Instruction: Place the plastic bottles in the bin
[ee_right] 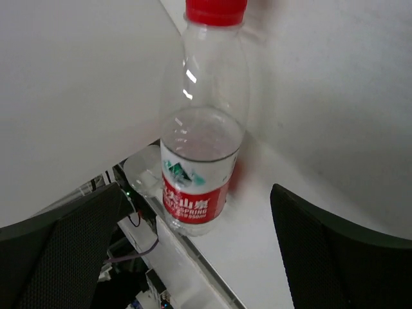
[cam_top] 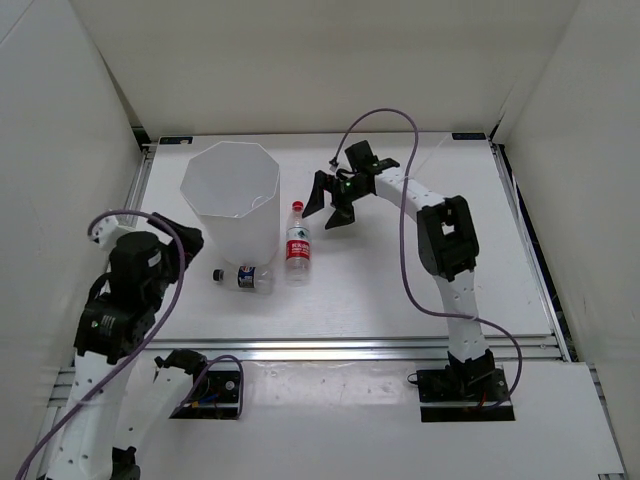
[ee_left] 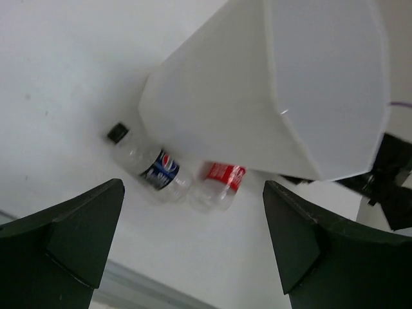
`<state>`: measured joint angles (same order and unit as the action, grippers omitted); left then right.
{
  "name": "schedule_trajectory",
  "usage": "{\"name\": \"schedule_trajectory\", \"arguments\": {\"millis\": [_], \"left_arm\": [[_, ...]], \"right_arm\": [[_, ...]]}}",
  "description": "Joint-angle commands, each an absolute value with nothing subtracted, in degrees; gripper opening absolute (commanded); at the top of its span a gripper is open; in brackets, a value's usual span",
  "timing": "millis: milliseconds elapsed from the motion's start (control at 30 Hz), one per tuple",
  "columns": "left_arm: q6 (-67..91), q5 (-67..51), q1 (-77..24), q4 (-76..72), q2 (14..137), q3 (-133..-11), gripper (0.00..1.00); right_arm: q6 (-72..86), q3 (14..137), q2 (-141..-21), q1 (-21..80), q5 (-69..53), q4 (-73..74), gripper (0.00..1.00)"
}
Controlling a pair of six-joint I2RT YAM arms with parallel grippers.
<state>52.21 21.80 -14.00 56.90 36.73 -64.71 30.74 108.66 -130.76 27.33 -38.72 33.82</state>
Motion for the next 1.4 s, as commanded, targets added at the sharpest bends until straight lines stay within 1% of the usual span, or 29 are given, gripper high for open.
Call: {"name": "schedule_trajectory", "arguments": {"millis": [0,167,400,433,500,533,600,633,667,733,767,833,867,933,1000,1100,1133,1167,1200,1233,1267,1300,1333,1367], "left_arm": [[60.7,17.1,-14.0,60.8,35.4,-60.9,1.0],[68.8,15.3,-14.0,60.8,31.4,-50.2,1.0],[74.1,14.1,-14.0,62.3,27.4,-42.4,1.0],[77.6,13.5,-14.0,63.4,26.6,-41.3,1.0],[81.5,12.4,-14.0,63.5,25.5,-37.5,1.0],[82.4,11.9,-14.0,62.6,23.8,-36.0,1.0],[84.5,11.3,-14.0,60.2,22.0,-32.2,1.0],[86.6,11.2,-14.0,59.3,21.0,-30.9,1.0],[87.7,11.2,-14.0,58.3,18.9,-29.6,1.0],[89.4,11.8,-14.0,53.6,16.9,-25.9,1.0],[90.9,12.3,-14.0,51.7,15.5,-24.6,1.0],[92.7,12.3,-14.0,46.8,15.5,-21.3,1.0],[94.2,12.8,-14.0,45.4,16.3,-20.6,1.0],[94.2,12.8,-14.0,43.5,18.4,-19.9,1.0],[93.7,12.8,-14.0,42.3,22.7,-20.6,1.0],[91.4,12.3,-14.0,41.6,28.1,-22.8,1.0],[90.9,11.7,-14.0,40.7,29.3,-23.6,1.0],[90.4,11.2,-14.0,40.2,30.2,-23.6,1.0],[89.0,11.2,-14.0,39.4,31.9,-24.3,1.0],[88.4,10.6,-14.0,38.7,32.7,-24.3,1.0],[87.9,9.9,-14.0,38.1,33.4,-24.8,1.0],[86.8,9.8,-14.0,38.1,34.9,-24.8,1.0],[86.1,9.3,-14.0,38.1,35.5,-24.8,1.0],[85.6,9.3,-14.0,38.1,36.1,-25.4,1.0]], "right_arm": [[32.8,113.5,-133.6,27.9,-43.3,28.7,1.0],[34.9,115.7,-139.3,30.8,-44.6,28.0,1.0],[35.4,115.1,-144.6,33.7,-44.6,27.5,1.0],[35.4,114.4,-144.6,34.2,-44.6,27.5,0.98],[35.4,111.7,-144.0,34.2,-45.4,27.5,0.89],[35.4,110.2,-143.0,33.7,-44.6,27.5,0.75],[35.4,104.0,-139.1,32.9,-43.2,27.0,0.6],[35.4,101.5,-137.3,31.9,-42.5,27.0,0.55],[34.6,99.2,-133.3,31.4,-42.0,27.0,0.47],[33.8,91.7,-128.3,29.6,-39.6,27.0,0.43],[33.3,89.9,-122.9,28.9,-38.3,29.2,0.38],[33.3,86.9,-116.9,26.8,-35.7,30.9,0.33],[33.3,85.1,-110.4,26.3,-34.6,31.6,0.33],[33.3,86.1,-101.4,25.4,-32.2,32.4,0.33],[34.0,94.6,-97.8,25.4,-27.4,33.1,0.34],[35.7,110.2,-99.0,29.2,-19.3,36.2,0.35],[36.2,123.1,-103.3,30.3,-15.9,36.2,0.35],[36.2,130.1,-106.1,31.5,-15.0,36.9,0.35],[35.7,137.0,-109.0,34.2,-14.2,36.9,0.38],[35.1,147.8,-114.3,35.5,-13.4,35.3,0.41],[33.7,149.2,-115.7,37.1,-12.0,33.0,0.45],[32.8,147.4,-115.8,40.0,-10.0,29.2,0.53],[31.8,141.4,-115.8,42.7,-8.6,21.3,0.58],[30.8,141.3,-115.8,43.8,-7.7,19.0,0.63]]}}
